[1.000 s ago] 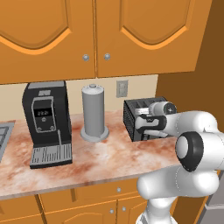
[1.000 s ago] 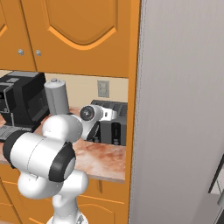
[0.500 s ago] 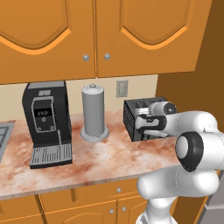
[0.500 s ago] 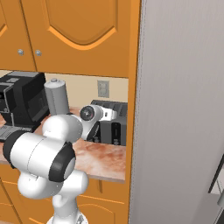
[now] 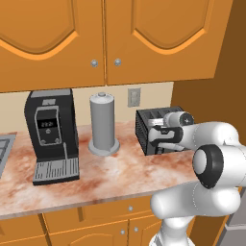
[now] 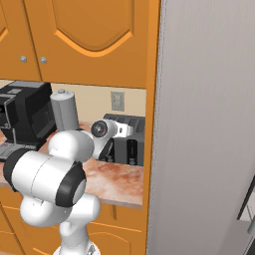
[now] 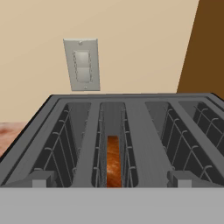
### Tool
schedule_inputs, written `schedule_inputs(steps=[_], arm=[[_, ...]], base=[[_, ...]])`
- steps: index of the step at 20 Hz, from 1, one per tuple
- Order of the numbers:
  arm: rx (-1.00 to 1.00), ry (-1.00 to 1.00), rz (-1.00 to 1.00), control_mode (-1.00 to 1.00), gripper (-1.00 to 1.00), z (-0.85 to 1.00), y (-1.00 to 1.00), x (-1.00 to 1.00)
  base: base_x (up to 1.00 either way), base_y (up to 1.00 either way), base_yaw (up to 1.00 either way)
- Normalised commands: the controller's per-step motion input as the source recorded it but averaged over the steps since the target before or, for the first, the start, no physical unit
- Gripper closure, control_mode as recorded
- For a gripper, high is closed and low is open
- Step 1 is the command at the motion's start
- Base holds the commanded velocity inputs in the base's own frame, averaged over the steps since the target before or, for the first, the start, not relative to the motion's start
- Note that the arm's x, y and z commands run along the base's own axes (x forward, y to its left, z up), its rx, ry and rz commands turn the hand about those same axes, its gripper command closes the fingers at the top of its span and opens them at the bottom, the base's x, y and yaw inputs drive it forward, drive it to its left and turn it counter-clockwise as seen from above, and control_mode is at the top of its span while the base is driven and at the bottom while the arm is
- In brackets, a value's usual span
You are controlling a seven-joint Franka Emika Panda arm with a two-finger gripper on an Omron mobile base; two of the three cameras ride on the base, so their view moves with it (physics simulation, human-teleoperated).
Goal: Start the toaster. Once the lever pops up, take the bread to the plate on the dining counter.
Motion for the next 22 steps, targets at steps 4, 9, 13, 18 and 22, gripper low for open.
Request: schedule_inputs(steps=[4, 9, 13, 18, 22], arm=[[0.0, 0.0, 0.0, -1.0, -1.0, 0.0, 0.0, 0.0], [0.0, 0.0, 0.0, -1.0, -1.0, 0.0, 0.0, 0.0], [0.0, 0.0, 0.0, -1.0, -1.0, 0.0, 0.0, 0.0], [0.0, 0.0, 0.0, -1.0, -1.0, 0.0, 0.0, 0.0], [0.0, 0.0, 0.0, -1.0, -1.0, 0.0, 0.0, 0.0]], base=[[0.0, 0.0, 0.0], [0.0, 0.0, 0.0], [0.0, 0.0, 0.0], [0.0, 0.0, 0.0], [0.0, 0.0, 0.0]])
